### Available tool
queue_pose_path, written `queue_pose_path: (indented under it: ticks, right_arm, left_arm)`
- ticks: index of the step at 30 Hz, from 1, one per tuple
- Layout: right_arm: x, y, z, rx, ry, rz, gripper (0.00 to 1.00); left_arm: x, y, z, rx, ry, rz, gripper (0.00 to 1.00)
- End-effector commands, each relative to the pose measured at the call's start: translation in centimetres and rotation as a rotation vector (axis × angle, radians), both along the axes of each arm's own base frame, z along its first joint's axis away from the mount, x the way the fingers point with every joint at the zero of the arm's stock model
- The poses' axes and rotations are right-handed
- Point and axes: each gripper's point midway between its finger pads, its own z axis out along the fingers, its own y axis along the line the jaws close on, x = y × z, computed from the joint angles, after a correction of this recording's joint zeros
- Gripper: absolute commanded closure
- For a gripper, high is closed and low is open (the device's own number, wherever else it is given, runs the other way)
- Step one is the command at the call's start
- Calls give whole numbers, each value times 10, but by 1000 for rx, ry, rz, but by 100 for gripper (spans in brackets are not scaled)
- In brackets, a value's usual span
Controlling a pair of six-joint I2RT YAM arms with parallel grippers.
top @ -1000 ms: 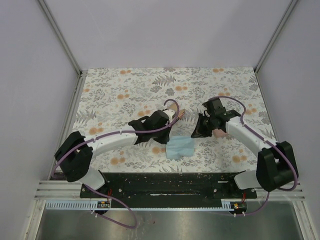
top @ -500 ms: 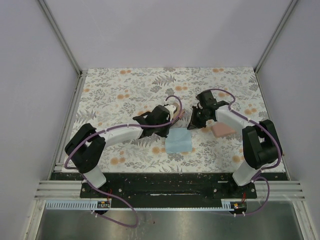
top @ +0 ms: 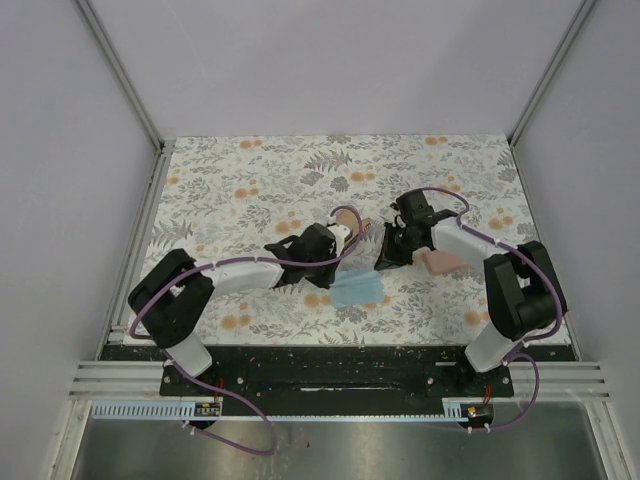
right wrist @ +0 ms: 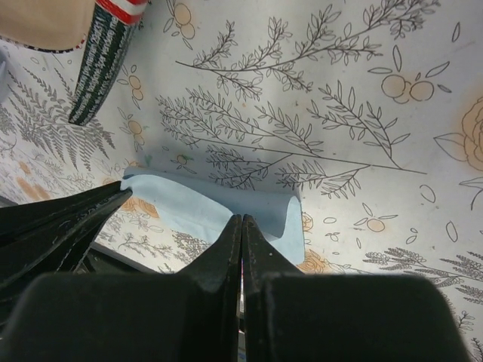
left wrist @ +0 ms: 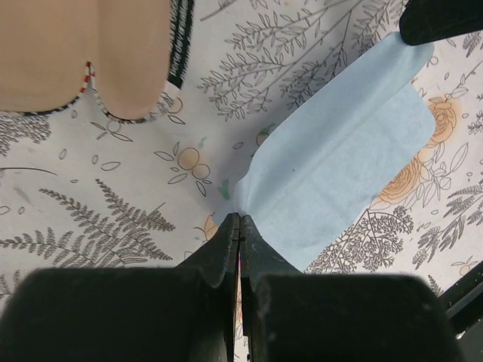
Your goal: Organize the sunglasses
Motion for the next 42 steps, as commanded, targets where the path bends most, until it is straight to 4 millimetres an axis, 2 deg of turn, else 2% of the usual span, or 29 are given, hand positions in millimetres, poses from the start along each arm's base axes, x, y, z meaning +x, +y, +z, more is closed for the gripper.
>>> queue_pose_path:
  ticks: [1,10,17,35,37,39,40,42]
  right_arm:
    - [-1,1,17,40,-54,23,100]
    - [-16,2,20,71,-37,31,100]
    - [-28,1,10,75,3,41,100]
    - [-39,-3,0,66,39,36,100]
    - [-41,-3,-2,65,48,36,95]
    - [-41,-4,-3,62,48,32,76]
    - [-41,-5,-2,59,44,30,70]
    - [-40,-7,1,48,28,18,64]
  left_arm:
    - [0,-17,28,-103,-70,-46,99]
    - [-16,-21,32,-99,-69,-82,98]
    - [-25,-21,26,-87,-53,-81,98]
    - [-38,-14,10,-80,-12,-62,98]
    - [-41,-15,9,-85,-2,-65,93]
    - [-43,-16,9,-93,9,-69,83]
    - [-45,-16,9,-98,13,-67,79]
    - [-47,-17,14,-125,9,-77,69]
